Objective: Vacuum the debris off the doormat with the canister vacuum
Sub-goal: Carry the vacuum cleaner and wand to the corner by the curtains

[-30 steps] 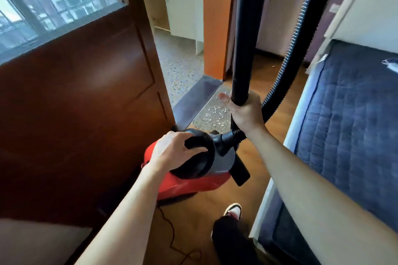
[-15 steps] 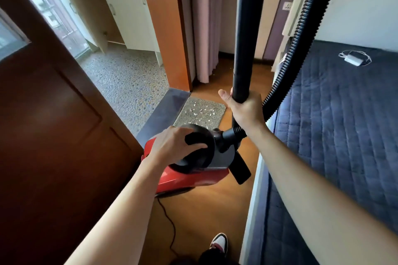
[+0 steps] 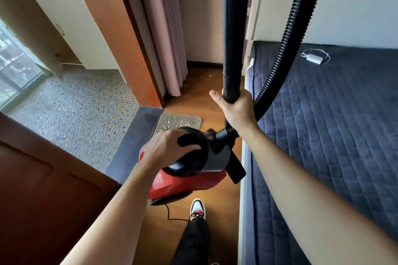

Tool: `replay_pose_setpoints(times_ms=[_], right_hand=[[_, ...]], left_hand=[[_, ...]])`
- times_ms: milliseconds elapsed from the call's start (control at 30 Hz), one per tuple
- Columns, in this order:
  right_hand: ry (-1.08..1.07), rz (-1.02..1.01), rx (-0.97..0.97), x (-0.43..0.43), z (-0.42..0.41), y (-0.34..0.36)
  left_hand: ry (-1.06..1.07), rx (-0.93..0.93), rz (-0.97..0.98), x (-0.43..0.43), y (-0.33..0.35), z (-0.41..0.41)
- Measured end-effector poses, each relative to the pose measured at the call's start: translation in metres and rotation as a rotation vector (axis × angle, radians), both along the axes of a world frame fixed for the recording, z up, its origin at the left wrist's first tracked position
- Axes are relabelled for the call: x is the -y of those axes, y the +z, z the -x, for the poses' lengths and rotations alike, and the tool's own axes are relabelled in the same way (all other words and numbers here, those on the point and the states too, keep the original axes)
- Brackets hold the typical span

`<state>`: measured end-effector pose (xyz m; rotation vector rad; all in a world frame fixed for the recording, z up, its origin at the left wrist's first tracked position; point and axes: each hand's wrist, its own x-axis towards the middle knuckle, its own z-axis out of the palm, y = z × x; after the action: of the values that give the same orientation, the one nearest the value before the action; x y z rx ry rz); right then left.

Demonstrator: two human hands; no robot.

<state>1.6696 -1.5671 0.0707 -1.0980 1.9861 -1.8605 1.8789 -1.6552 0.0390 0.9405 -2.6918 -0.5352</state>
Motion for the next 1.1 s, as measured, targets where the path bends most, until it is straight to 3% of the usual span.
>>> replay_pose_setpoints(times_ms=[533, 1100], right_hand=[[-0.133, -0.085, 0.022, 0.193, 0.183, -0.009], [-0.138, -0.123, 0.077, 0.339, 0.392, -0.028]], left_hand=[[-0.081, -0.016, -0.031, 0.197, -0.01, 0.19], [-0.137, -0.04, -0.024, 0.353, -0.031, 0.404]])
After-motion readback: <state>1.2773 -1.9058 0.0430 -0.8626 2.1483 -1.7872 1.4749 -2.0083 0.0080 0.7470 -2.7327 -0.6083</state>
